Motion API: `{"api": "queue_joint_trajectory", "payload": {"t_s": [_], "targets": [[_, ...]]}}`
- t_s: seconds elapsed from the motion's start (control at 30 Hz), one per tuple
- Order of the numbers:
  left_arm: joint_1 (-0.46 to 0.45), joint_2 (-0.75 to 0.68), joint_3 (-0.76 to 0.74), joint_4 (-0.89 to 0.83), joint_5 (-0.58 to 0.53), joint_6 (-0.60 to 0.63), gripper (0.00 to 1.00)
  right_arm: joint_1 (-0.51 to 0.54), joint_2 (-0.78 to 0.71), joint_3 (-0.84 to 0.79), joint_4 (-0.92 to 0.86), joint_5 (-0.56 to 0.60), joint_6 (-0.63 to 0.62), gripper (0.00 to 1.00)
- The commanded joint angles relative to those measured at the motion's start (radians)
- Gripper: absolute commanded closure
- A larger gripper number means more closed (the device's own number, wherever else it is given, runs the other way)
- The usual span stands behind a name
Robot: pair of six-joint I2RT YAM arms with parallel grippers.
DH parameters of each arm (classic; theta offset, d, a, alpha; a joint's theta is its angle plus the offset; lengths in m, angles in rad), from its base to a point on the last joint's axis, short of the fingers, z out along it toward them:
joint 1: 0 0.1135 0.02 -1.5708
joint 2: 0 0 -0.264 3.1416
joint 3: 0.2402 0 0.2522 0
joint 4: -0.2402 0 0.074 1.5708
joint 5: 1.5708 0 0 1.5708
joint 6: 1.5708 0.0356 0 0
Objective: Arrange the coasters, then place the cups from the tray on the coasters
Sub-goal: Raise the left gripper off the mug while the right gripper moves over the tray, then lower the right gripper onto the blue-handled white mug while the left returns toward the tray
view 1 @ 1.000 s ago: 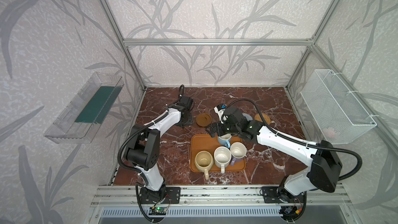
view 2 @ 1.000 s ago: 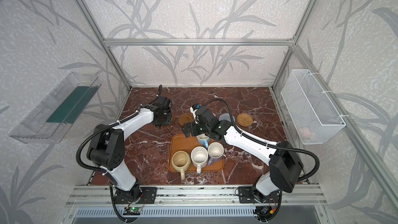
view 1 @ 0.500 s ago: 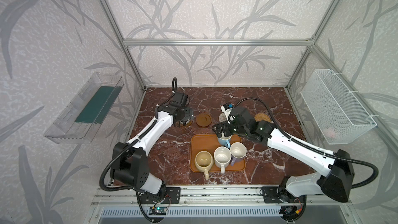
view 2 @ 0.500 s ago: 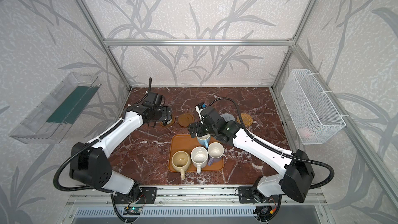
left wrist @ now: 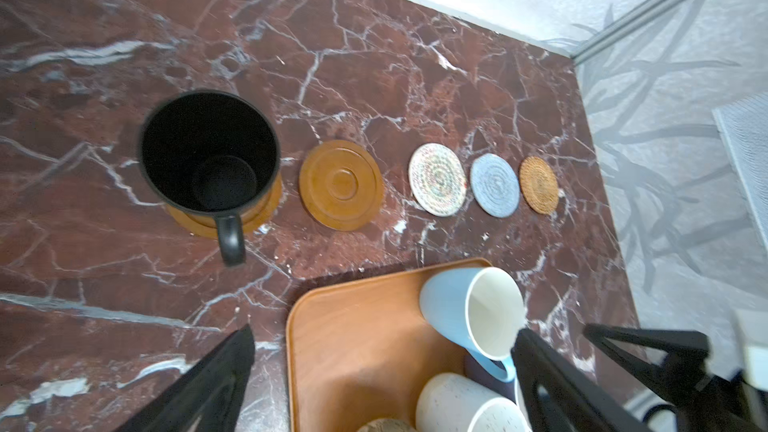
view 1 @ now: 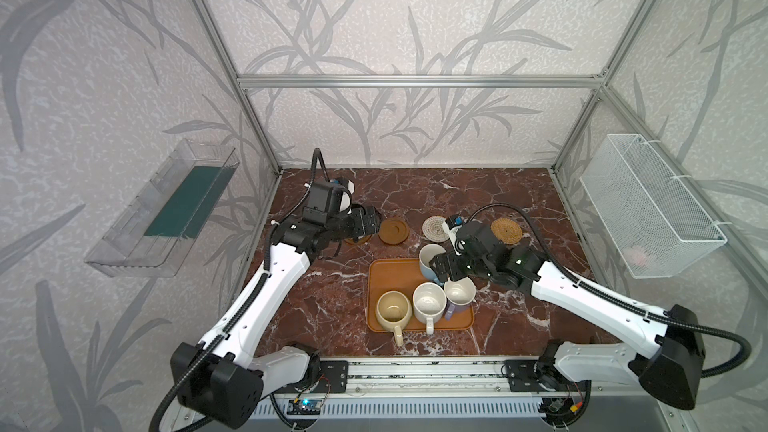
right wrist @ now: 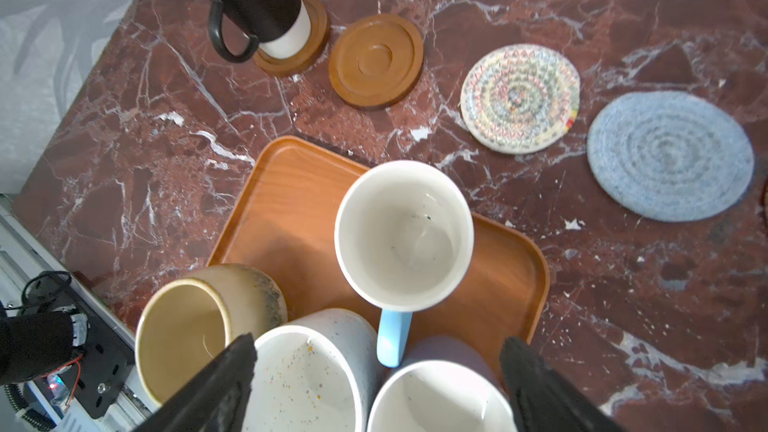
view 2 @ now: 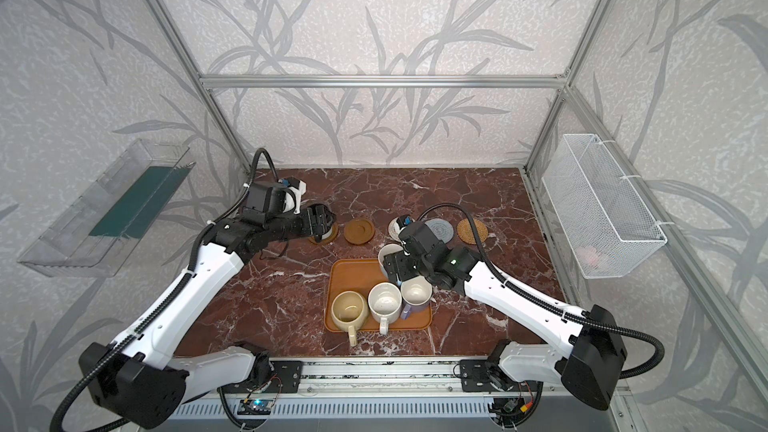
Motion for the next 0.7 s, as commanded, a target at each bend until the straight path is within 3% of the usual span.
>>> {"api": "queue_joint_trajectory", "payload": {"t_s": [0.0,0.13,0.33,0.67], "targets": [[0.0,-0.042,-0.042,0.019,0.141,-0.036,0.01,-0.004,-0.021,-0.029,-0.002,-0.011,0.014,0.19],[-0.011,-0.052,-0.101,0.065,0.214,-0.068,0.01,-0.004,0.004,-0.045,0.023,-0.021,0.015,0.34],[-0.064,-0.052,-0.182,0.133,0.223,-0.113,0.01,-0.004,0.091,-0.008,-0.006,-0.014,0.014,0.52],[-0.152,-0.01,-0.264,0.243,0.199,-0.169,0.01,-0.004,0.182,0.005,0.019,-0.014,0.027,0.65]]}}
